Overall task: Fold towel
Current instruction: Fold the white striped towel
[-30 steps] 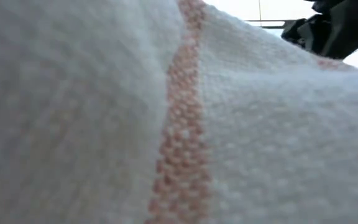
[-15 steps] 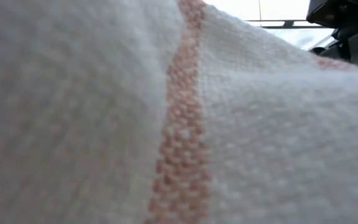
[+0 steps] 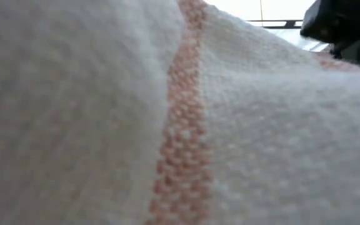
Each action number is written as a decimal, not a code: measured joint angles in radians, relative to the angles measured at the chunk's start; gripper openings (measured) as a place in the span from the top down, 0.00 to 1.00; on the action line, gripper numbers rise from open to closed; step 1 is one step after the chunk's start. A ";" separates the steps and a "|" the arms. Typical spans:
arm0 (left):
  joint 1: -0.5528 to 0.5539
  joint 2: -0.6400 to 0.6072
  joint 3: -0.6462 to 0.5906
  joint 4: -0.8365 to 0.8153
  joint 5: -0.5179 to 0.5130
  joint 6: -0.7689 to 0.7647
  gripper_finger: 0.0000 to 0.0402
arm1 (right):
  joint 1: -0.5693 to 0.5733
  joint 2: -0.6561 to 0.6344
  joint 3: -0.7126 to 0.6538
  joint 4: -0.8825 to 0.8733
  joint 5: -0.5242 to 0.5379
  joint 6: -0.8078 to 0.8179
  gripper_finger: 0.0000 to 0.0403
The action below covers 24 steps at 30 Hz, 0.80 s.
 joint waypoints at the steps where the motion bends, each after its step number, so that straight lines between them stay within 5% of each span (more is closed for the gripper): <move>1: 0.001 0.000 -0.010 -0.002 0.000 0.000 0.91 | 0.000 0.024 0.000 0.005 0.000 0.015 1.00; 7: 0.009 -0.007 -0.056 -0.047 0.023 -0.007 0.91 | -0.006 0.187 0.059 0.018 0.002 0.034 1.00; 13: 0.028 -0.010 -0.063 -0.275 0.062 -0.089 0.91 | -0.025 0.331 0.182 0.026 0.009 0.031 1.00; 24: 0.035 -0.045 -0.014 -0.314 0.059 -0.056 0.91 | -0.047 0.350 0.336 -0.315 0.026 0.028 1.00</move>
